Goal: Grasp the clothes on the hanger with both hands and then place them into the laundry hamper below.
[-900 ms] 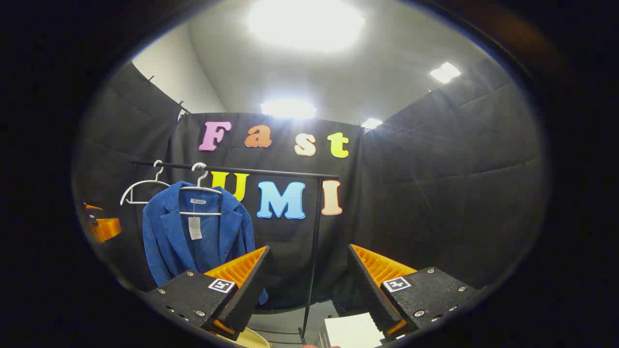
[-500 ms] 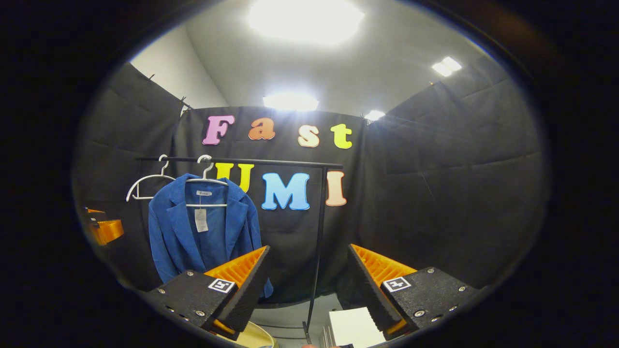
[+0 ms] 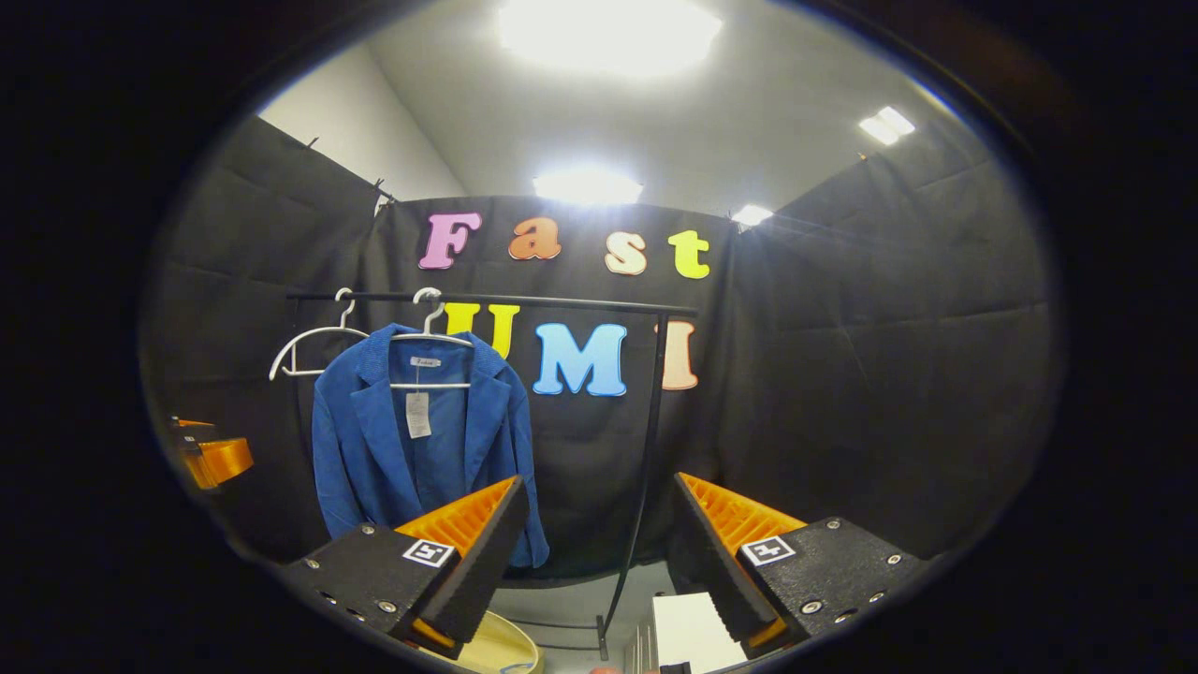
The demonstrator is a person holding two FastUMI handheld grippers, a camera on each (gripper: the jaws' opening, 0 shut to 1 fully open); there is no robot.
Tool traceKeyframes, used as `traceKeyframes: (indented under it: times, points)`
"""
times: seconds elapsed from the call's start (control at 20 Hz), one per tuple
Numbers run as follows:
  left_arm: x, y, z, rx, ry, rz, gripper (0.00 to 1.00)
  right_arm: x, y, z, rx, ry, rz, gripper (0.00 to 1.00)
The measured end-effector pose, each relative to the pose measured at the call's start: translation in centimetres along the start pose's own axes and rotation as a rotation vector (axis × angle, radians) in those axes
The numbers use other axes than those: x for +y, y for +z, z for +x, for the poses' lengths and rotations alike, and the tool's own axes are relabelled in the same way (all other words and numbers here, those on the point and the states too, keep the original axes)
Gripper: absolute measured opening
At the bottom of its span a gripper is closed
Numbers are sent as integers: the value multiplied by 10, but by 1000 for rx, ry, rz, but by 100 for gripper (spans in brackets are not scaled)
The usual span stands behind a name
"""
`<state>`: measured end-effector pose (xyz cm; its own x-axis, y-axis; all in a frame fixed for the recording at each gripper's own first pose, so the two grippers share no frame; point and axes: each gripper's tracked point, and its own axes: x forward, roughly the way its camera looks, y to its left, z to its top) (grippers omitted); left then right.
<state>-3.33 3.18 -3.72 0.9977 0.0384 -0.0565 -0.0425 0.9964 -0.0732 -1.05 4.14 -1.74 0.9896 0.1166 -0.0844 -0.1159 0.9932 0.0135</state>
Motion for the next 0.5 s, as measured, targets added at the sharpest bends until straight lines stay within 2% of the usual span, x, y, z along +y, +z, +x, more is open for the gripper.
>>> traceKeyframes:
  times: [0.15,0.35,0.5]
  points:
    - [15,2,-4,5,40,-5,96,18,8,14,-2,50,-1,95]
    - [25,7,2,18,73,-63,96,45,26,39,-10,113,1,96]
    - [32,21,13,7,80,-51,96,66,32,56,2,156,-6,95]
